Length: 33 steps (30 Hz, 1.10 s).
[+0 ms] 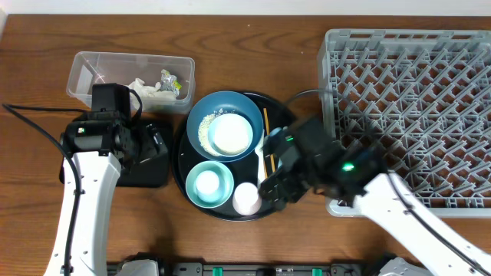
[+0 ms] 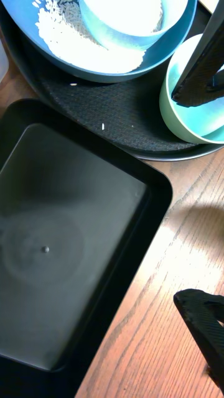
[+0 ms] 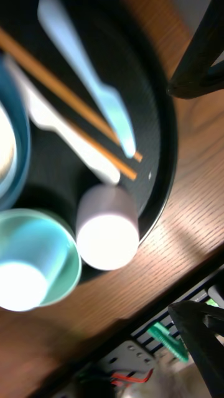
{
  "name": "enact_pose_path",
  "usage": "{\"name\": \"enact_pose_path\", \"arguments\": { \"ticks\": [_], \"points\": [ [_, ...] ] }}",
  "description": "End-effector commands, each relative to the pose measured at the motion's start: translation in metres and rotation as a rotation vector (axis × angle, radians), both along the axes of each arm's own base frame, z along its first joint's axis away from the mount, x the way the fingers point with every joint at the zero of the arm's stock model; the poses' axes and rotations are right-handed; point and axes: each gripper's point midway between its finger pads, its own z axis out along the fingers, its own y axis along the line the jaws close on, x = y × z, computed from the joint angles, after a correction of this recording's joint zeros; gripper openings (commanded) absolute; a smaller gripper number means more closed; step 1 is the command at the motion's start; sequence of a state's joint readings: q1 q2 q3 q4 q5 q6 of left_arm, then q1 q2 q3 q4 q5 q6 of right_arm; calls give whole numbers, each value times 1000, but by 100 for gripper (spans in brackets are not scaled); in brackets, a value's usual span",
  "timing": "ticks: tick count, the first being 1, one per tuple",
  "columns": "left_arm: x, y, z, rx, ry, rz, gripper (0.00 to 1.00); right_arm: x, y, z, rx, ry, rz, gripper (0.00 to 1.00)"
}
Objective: Sort waste into correct bins and load items into the dishwasher rack
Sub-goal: 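Reach right gripper to the pink cup on the black tray and grasp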
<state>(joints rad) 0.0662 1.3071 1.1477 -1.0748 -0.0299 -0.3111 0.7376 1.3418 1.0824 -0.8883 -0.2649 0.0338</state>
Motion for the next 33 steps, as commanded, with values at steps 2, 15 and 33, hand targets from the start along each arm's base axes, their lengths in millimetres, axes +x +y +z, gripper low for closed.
{"name": "enact_pose_path", "arguments": {
  "ticks": [2, 15, 33],
  "points": [
    [-1, 1, -1, 3, 7, 8, 95, -3, 21, -15, -101, -85, 38, 99],
    [0, 1, -1, 4, 1, 8, 95, 7, 49, -61, -182, -92, -6, 99],
    [1, 1, 0, 4, -4, 8, 95, -11, 67, -89, -211, -50, 41, 86]
  ]
}}
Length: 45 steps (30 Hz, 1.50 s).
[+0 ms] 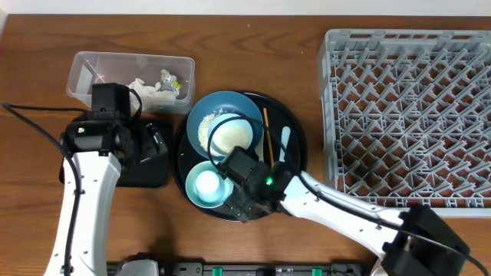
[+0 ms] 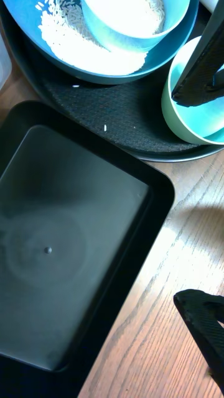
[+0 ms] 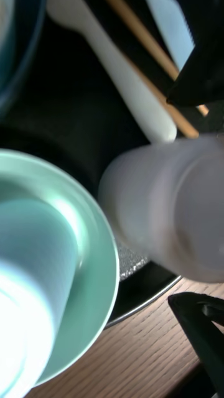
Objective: Sort waste into correct bins and load items into the dishwasher rack
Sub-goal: 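Reach right gripper to the pink cup on the black tray and grasp, then carry the pink cup with right gripper into the dishwasher rack, release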
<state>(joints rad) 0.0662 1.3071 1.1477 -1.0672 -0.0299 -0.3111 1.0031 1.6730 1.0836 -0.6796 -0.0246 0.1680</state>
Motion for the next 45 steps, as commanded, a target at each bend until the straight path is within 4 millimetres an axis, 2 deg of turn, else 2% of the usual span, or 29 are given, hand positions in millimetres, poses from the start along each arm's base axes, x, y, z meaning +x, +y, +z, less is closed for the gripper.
{"name": "enact_pose_path", "arguments": {
  "ticks": [1, 18, 22, 25, 28, 33, 39, 41, 45],
  "points": [
    [0, 1, -1, 3, 4, 8, 95, 1, 6, 2, 11, -5, -13, 83],
    [0, 1, -1, 3, 4, 8, 95, 2, 8, 7, 24, -14, -14, 38],
    [0, 1, -1, 4, 4, 7, 95, 6, 11, 27, 70, -42, -17, 37],
    [0, 1, -1, 3, 5, 8, 95, 12, 10, 51, 113, -71, -33, 36],
    [0, 1, -1, 3, 5, 8, 95, 24, 1, 79, 148, -97, -72, 33],
    [1, 1, -1, 4, 1, 8, 95, 55, -37, 120, 171, -134, -198, 30],
    [1, 1, -1, 4, 0, 7, 95, 108, -106, 164, 165, -222, -373, 28],
    [1, 1, -1, 4, 0, 8, 95, 127, -131, 177, 156, -262, -438, 28],
    [1, 1, -1, 4, -2, 8, 95, 170, -210, 198, 103, -385, -679, 26]
  ]
}}
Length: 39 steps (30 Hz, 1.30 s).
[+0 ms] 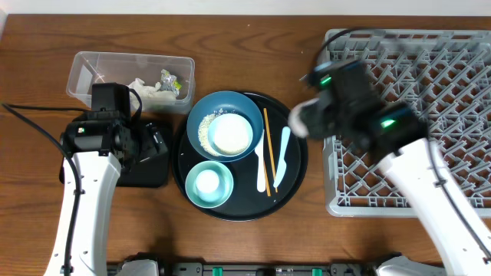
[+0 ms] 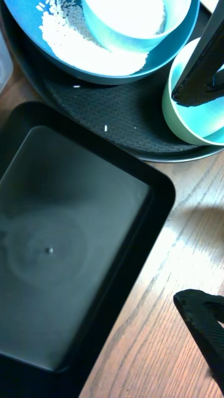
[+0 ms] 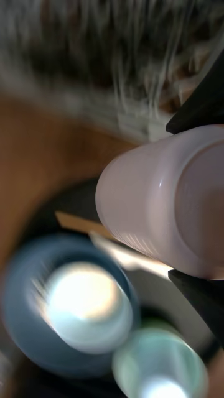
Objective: Sort waste into correct bins and load items into the dishwasher rack
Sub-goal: 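Carry the pink cup with right gripper into the dishwasher rack, release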
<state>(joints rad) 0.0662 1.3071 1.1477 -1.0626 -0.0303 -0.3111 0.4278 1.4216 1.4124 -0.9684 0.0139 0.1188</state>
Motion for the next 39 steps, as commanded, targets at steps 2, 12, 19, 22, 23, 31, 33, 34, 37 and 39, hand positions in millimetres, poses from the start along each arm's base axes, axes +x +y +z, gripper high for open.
{"name": "enact_pose_path", "arguments": {
  "ticks": [2, 12, 19, 22, 23, 31, 33, 34, 37, 39],
  "points": [
    [1, 1, -1, 3, 2, 8, 95, 41, -91, 31, -69, -139, -249, 26],
    [1, 1, -1, 3, -1, 7, 95, 77, -252, 39, -96, -254, -640, 25],
    [1, 1, -1, 3, -1, 7, 95, 88, -327, 18, -116, -267, -797, 26],
    [1, 1, -1, 4, -2, 7, 95, 95, -352, 9, -122, -281, -842, 26],
    [1, 1, -1, 4, -2, 7, 95, 96, -358, 6, -123, -284, -852, 25],
    [1, 1, -1, 3, -1, 7, 95, 107, -400, -29, -133, -272, -919, 24],
    [1, 1, -1, 3, -1, 7, 95, 109, -407, -40, -134, -259, -929, 24],
    [1, 1, -1, 3, -1, 7, 95, 110, -410, -45, -135, -254, -933, 24],
    [1, 1, -1, 4, -2, 7, 95, 115, -418, -60, -136, -245, -942, 23],
    [1, 1, -1, 4, -2, 7, 95, 119, -421, -68, -136, -244, -944, 23]
  ]
}}
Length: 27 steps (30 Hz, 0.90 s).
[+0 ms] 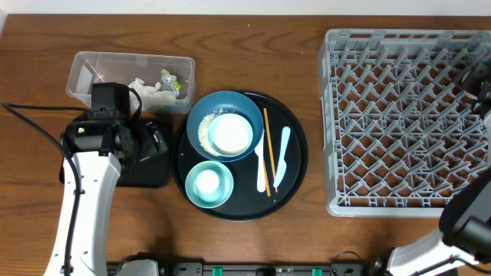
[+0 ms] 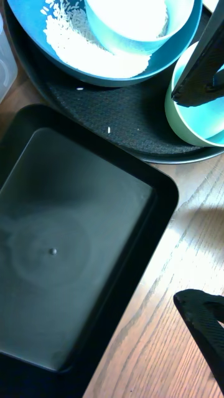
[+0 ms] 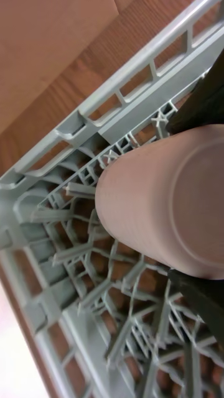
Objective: Sort waste into correct bins and load items into the dishwasher rack
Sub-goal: 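Carry the pink cup with right gripper into the dishwasher rack, release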
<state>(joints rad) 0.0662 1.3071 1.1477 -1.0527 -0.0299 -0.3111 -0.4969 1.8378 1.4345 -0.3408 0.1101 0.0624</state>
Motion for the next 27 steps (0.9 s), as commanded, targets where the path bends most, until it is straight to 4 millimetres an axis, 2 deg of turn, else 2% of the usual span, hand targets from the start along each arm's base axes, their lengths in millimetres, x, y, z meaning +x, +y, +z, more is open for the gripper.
{"name": "enact_pose_path", "arguments": {
  "ticks": [1, 12, 14, 16, 18, 20, 23, 27],
  "points": [
    [-1, 1, -1, 3, 9, 7, 95, 6, -10, -4, -16, -5, -6, 22],
    [-1, 1, -1, 3, 8, 7, 95, 14, -14, -35, 1, 26, -5, 23],
    [-1, 1, -1, 3, 8, 7, 95, 13, -13, -40, 7, 38, -5, 30],
    [-1, 1, -1, 3, 8, 7, 95, 12, -13, -41, 9, 41, -5, 50],
    [-1, 1, -1, 3, 8, 7, 95, 12, -12, -40, 14, 42, -2, 65],
    [-1, 1, -1, 3, 8, 7, 95, 7, -10, -39, 50, 58, -19, 97],
    [-1, 1, -1, 3, 8, 7, 95, -3, -10, -34, 102, 94, -59, 99],
    [-1, 1, -1, 3, 9, 7, 95, -8, -8, -16, 114, 137, -48, 99]
  ]
}}
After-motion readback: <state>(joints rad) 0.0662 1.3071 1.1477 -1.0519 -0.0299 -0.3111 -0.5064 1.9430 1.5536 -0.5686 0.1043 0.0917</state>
